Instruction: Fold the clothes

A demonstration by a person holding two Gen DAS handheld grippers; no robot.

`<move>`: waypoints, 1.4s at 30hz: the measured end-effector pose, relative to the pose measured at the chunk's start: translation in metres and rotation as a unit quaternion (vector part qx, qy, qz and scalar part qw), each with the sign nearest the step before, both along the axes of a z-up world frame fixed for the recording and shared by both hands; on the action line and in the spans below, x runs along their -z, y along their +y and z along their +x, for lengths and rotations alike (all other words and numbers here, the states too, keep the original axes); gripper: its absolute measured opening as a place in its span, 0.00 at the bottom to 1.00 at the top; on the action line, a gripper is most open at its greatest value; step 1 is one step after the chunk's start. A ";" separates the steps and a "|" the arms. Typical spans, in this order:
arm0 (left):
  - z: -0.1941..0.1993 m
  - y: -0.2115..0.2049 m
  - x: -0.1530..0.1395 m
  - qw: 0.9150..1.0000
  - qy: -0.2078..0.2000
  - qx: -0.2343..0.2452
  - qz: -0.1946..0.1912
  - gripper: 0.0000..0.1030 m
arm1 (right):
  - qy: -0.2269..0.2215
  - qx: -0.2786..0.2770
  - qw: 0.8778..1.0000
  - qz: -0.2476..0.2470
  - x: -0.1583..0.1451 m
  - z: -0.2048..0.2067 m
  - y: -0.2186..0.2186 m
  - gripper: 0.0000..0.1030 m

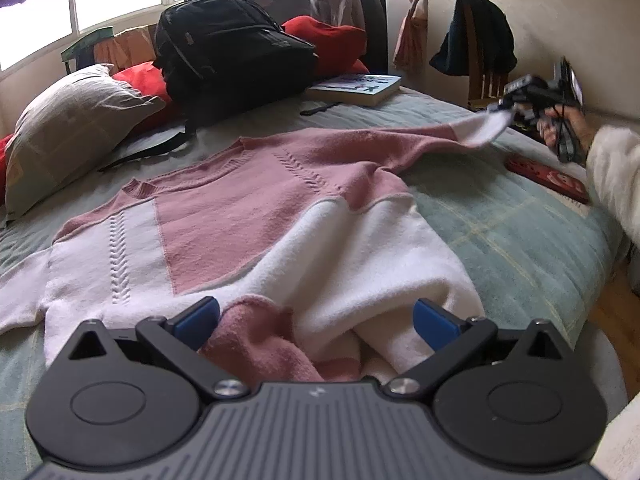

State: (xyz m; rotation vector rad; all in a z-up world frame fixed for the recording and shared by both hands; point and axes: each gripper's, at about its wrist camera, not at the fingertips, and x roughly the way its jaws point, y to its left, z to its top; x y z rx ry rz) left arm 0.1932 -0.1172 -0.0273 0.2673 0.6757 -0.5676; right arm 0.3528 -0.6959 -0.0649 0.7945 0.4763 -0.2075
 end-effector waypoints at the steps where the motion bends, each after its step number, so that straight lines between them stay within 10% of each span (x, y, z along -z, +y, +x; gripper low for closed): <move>1: 0.000 0.000 0.000 1.000 0.000 0.000 0.000 0.99 | -0.005 0.008 1.000 -0.005 -0.008 0.001 -0.005 0.21; 10: 0.000 0.004 -0.001 1.000 0.002 -0.001 -0.010 0.99 | -0.023 0.069 0.997 -0.030 -0.028 -0.022 -0.032 0.12; 17: 0.000 0.005 -0.002 1.000 0.003 0.003 -0.013 0.99 | 0.073 0.140 0.986 -0.049 -0.010 -0.036 -0.048 0.25; 23: -0.004 0.004 -0.006 1.000 -0.003 0.004 -0.015 0.99 | 0.107 -0.008 0.989 -0.099 -0.033 0.012 0.026 0.78; 28: -0.008 0.012 -0.012 1.000 -0.012 -0.001 -0.018 0.99 | 0.150 -0.141 0.970 -0.129 -0.037 0.072 0.133 0.84; 35: -0.005 0.036 -0.014 0.999 -0.016 -0.020 -0.028 0.99 | 0.212 -0.189 0.944 -0.169 -0.019 0.124 0.258 0.93; 42: -0.001 0.063 -0.013 0.998 -0.012 -0.043 -0.043 0.99 | 0.216 -0.176 0.944 -0.179 -0.014 0.142 0.273 1.00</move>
